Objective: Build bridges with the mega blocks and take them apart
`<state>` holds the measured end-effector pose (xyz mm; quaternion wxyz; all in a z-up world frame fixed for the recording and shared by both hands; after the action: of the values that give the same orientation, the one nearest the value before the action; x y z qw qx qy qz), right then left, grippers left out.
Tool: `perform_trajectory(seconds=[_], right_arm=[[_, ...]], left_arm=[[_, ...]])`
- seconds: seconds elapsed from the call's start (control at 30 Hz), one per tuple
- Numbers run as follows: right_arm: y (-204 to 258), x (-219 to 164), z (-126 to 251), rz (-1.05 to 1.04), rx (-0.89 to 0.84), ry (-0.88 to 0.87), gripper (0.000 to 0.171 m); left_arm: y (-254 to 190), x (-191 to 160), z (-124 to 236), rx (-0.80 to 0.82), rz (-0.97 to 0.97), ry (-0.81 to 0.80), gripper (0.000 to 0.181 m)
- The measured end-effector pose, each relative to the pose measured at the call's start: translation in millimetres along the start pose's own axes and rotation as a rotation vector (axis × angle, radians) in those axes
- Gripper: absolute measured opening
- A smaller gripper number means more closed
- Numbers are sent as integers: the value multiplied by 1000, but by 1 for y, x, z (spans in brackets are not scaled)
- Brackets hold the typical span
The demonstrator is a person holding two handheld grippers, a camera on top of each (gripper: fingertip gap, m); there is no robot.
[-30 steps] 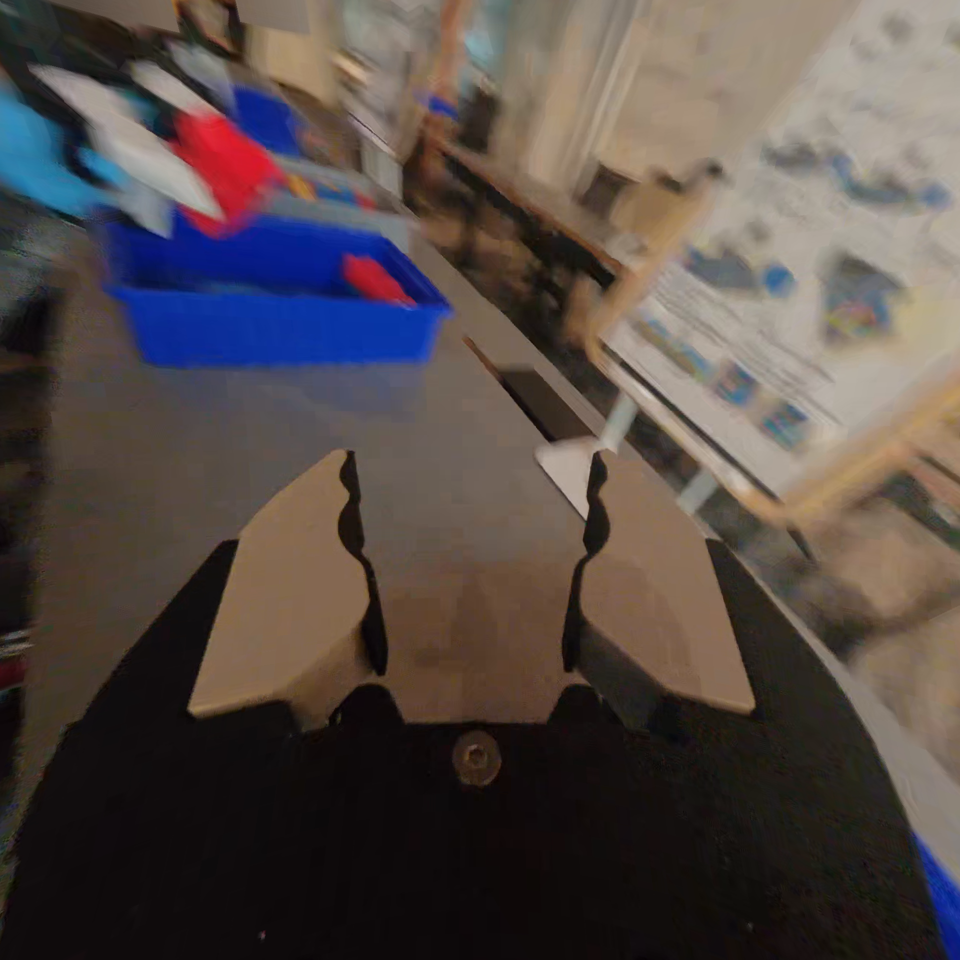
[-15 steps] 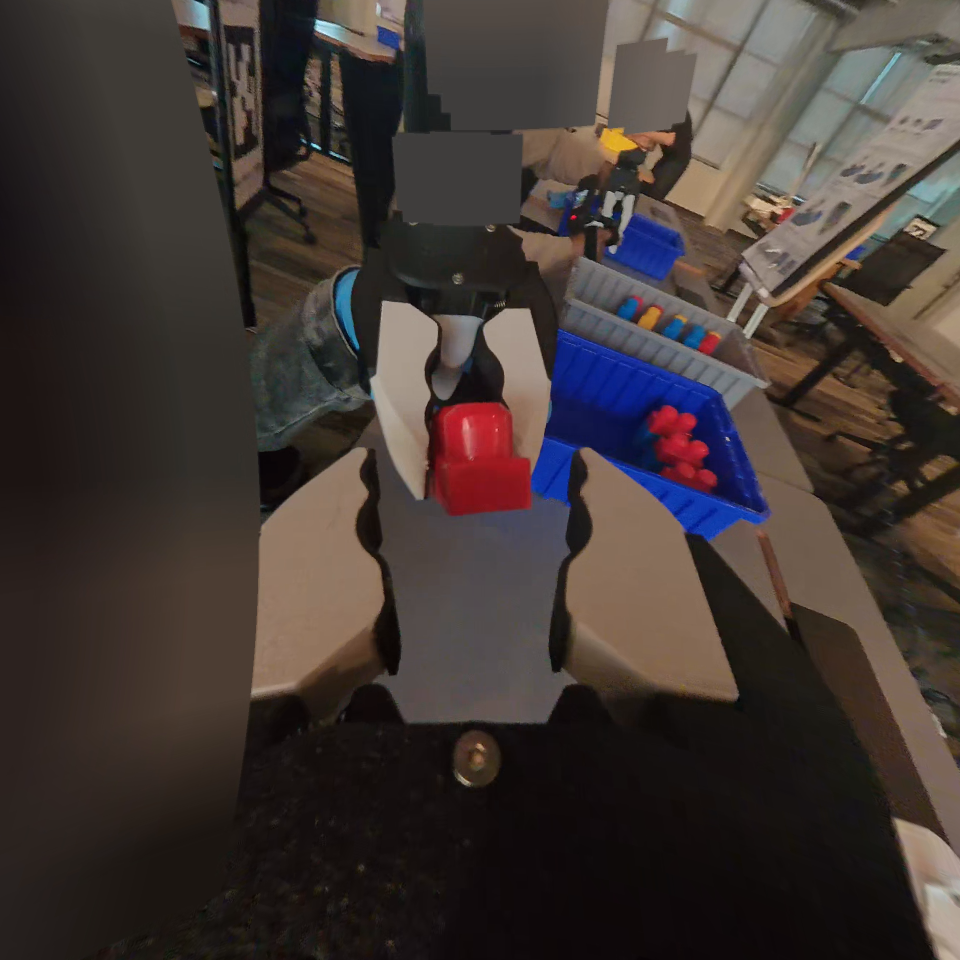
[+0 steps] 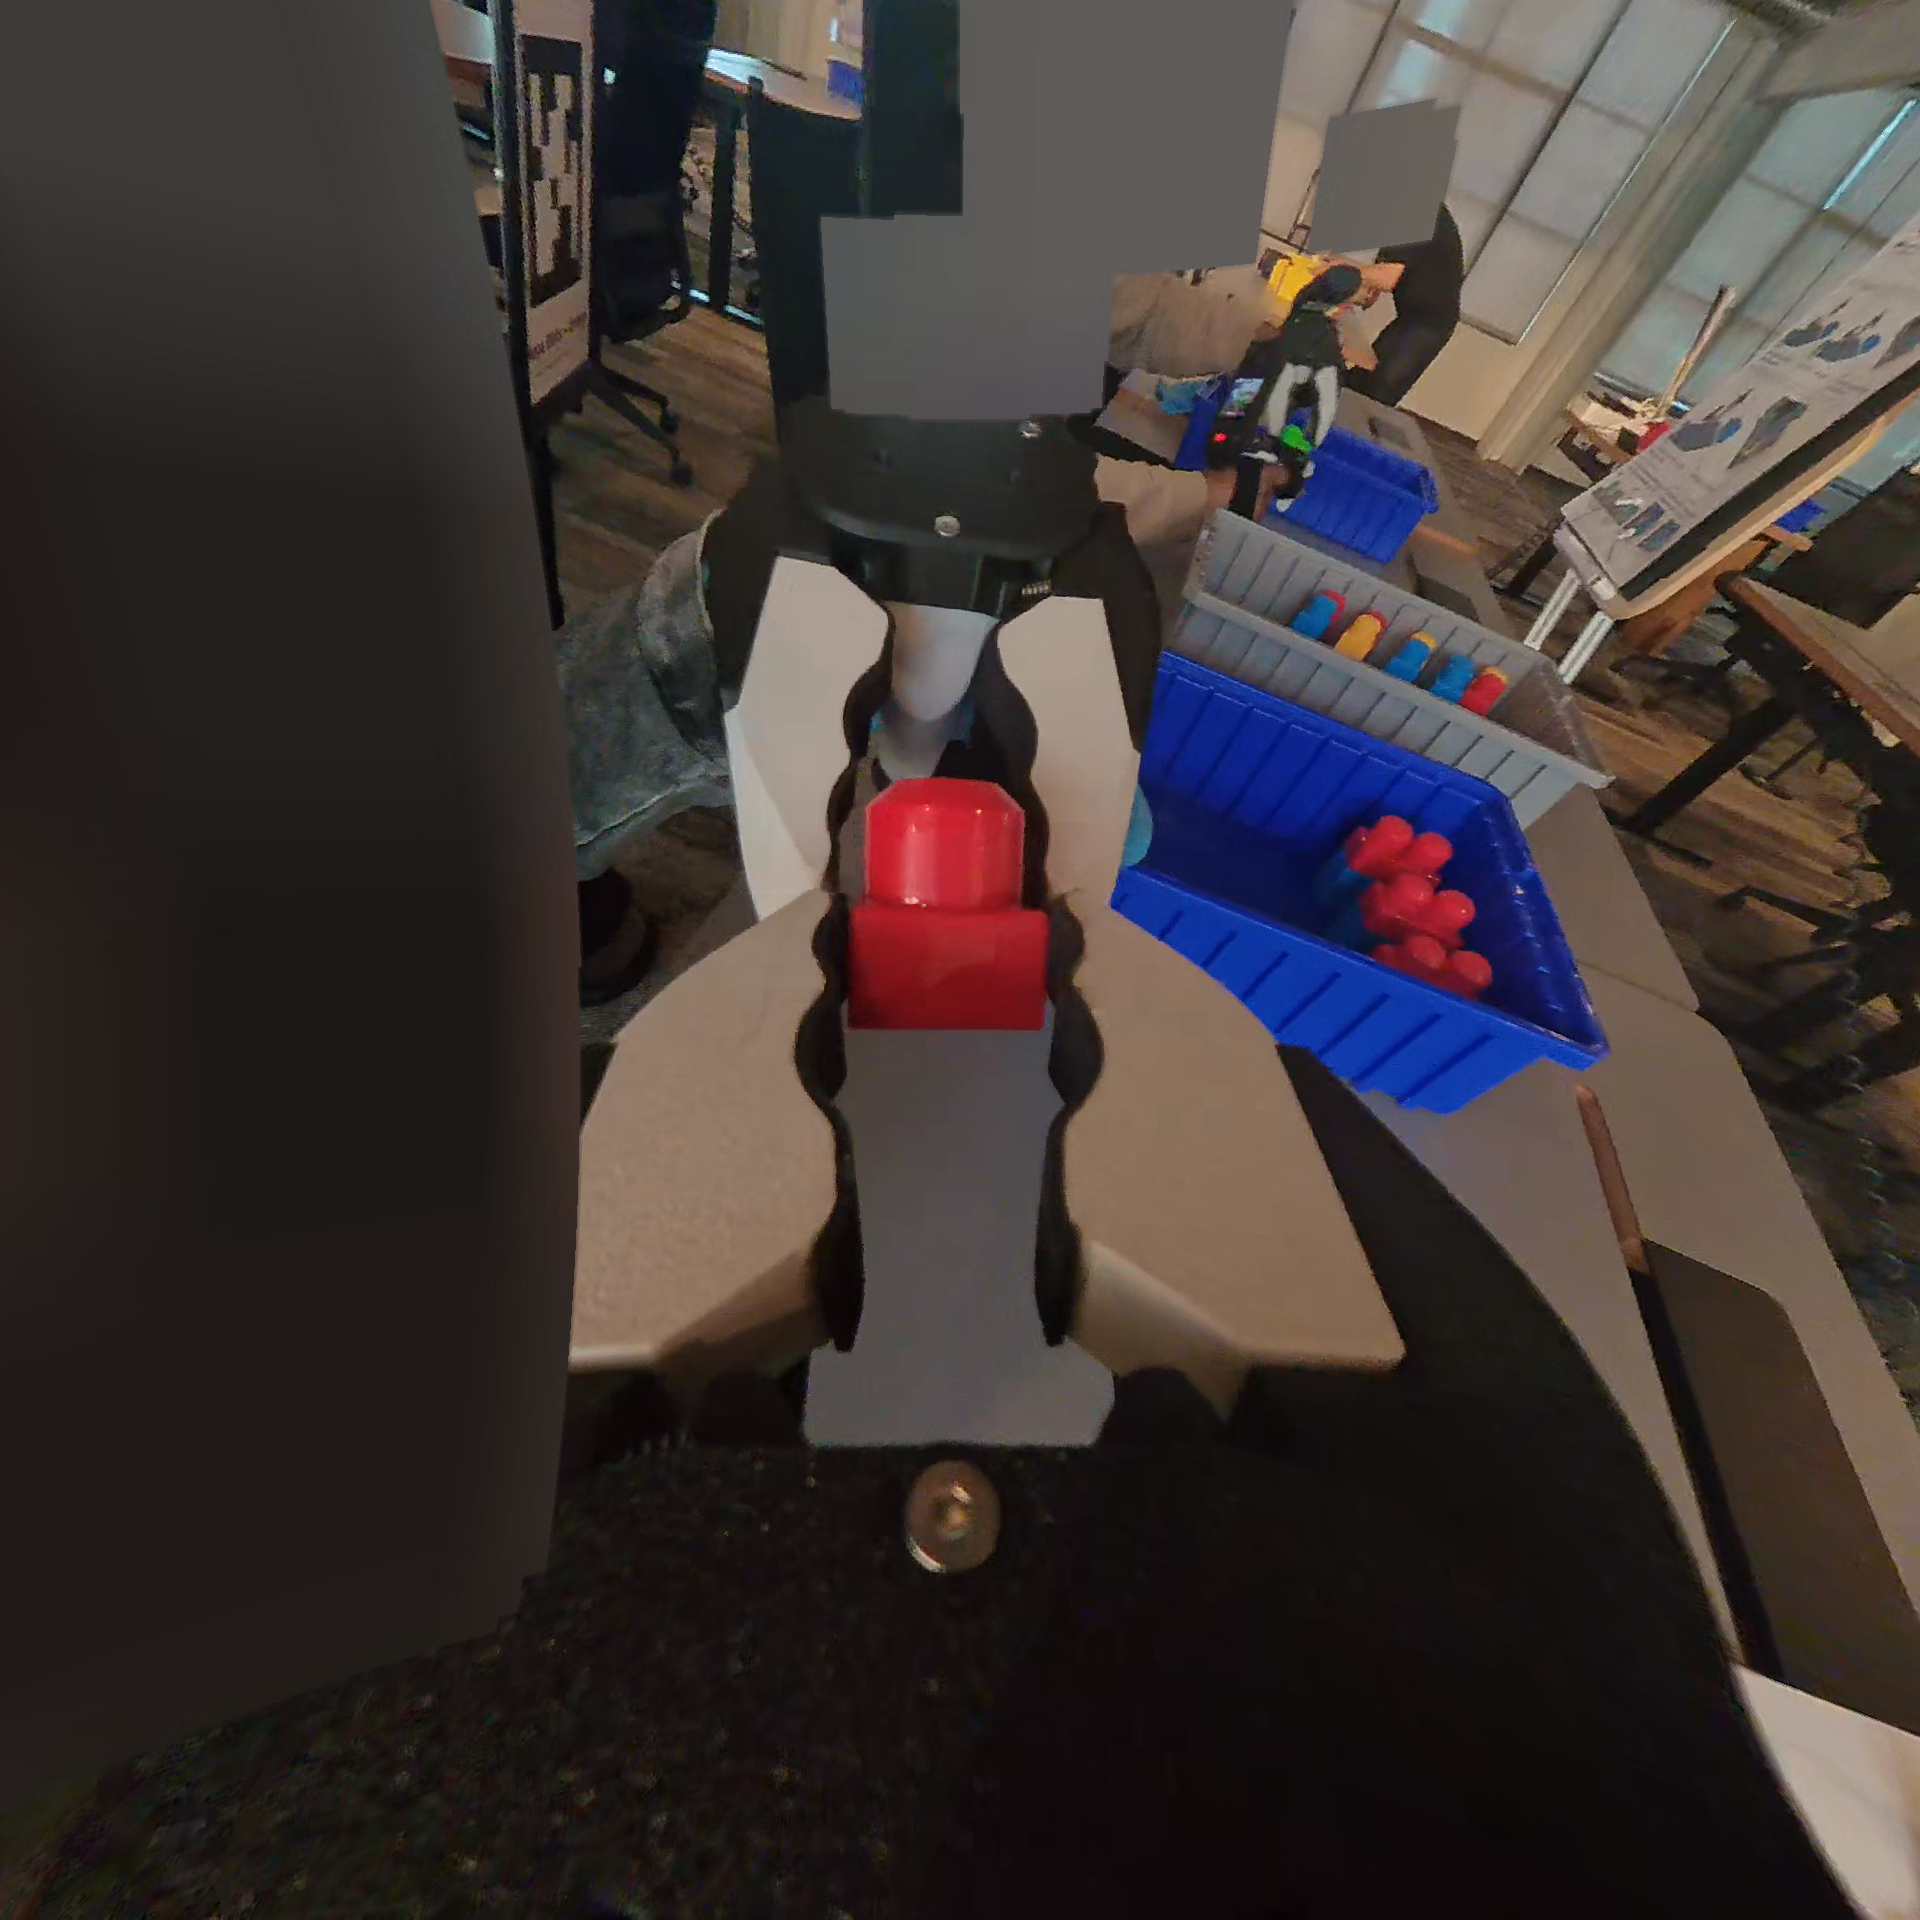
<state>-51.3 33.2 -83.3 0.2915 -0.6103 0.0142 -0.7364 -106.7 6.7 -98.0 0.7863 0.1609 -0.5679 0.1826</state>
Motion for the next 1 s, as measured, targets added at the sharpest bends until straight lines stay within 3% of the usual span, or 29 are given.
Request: perform_trajectory(seconds=[0.2, 0.4, 0.6, 0.83, 1.0], right_arm=[[-5, 1, 19, 5, -102, 8, 35], [-11, -3, 70, -30, -343, 70, 35], [-7, -25, 160, -117, -736, 281, 35], [29, -86, 286, -343, -1170, 663, 35], [76, -141, 353, -596, -1317, 863, 35]], left_arm=[[14, -6, 4, 104, 30, 16, 68], [32, -10, 15, 235, 53, 5, 72], [48, -18, 21, 370, 50, 58, 67], [46, -17, 22, 346, 53, 31, 62], [45, -15, 28, 341, 54, 0, 58]])
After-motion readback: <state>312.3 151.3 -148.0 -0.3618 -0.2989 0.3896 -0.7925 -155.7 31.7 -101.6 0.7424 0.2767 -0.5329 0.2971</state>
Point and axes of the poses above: each gripper's, where its closed fingertips meet, z back along the fingers, x out of its top, y = z × x across the jaws, the point moved 4 cm from there along z, back along the fingers, and after that the axes turned 6 degrees about z, right-handed, at the moved point
